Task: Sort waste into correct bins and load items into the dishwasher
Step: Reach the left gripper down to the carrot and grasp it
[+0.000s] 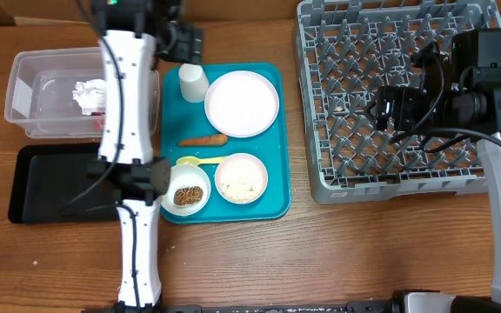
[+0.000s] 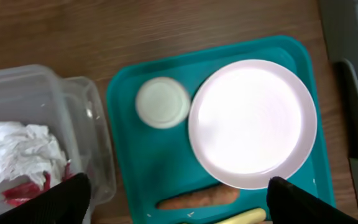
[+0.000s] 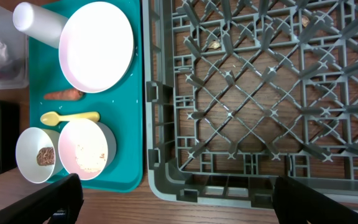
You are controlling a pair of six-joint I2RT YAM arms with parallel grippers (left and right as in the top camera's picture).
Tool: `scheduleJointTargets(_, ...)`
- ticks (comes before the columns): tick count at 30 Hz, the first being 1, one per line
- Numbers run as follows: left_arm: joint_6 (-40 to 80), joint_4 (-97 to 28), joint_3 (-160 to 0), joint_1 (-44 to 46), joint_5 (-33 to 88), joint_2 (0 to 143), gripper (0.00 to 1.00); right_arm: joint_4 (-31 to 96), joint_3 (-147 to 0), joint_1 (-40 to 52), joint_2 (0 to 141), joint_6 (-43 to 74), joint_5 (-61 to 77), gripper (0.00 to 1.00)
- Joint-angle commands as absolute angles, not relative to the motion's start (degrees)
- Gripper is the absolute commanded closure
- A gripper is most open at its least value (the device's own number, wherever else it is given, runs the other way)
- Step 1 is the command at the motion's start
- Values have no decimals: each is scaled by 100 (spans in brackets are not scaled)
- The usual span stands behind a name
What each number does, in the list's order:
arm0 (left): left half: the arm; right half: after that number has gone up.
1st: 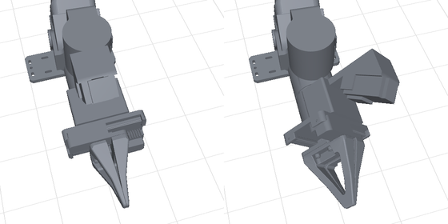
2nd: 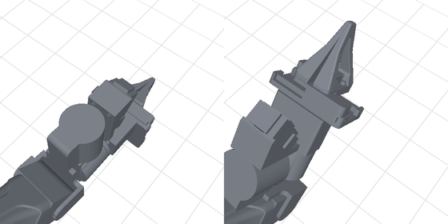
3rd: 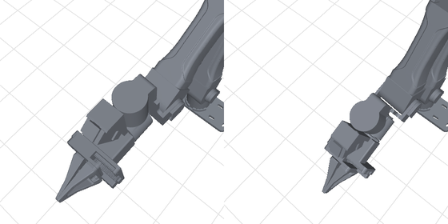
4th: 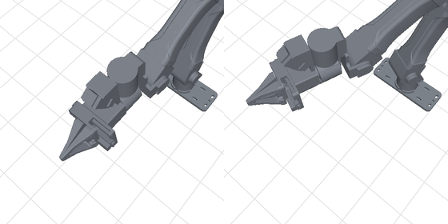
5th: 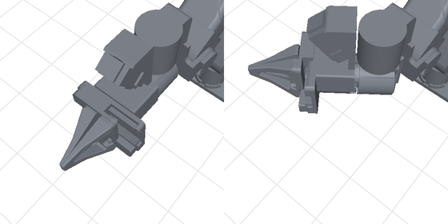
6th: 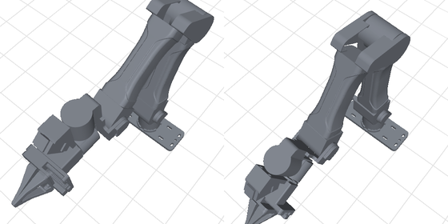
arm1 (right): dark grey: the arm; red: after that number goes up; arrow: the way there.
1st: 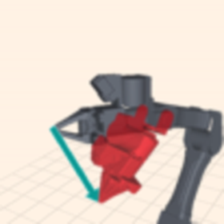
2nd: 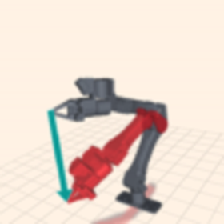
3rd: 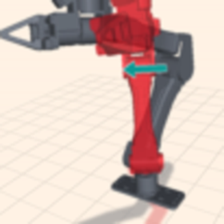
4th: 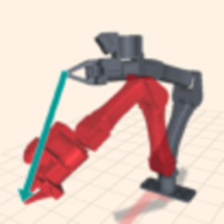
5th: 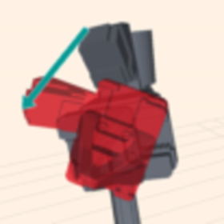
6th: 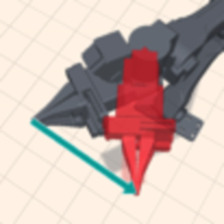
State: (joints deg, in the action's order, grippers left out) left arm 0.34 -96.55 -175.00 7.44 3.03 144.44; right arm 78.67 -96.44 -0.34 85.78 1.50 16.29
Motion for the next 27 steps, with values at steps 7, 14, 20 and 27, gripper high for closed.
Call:
scheduleJointTargets(7,-635,-9480,-17554,908,480,14888,4,7843,-9784,-5,8527,172,1664,0)
scheduleJointTargets(14,-899,-9682,-17554,1114,843,14999,8,7832,-9784,-5,8527,172,1667,0)
scheduleJointTargets(20,-919,-9679,-17554,1542,838,15026,8,7795,-9784,-5,8527,172,1664,0)
scheduleJointTargets(27,-923,-9677,-17517,1992,655,15310,9,7789,-9782,-5,8532,172,1664,0)
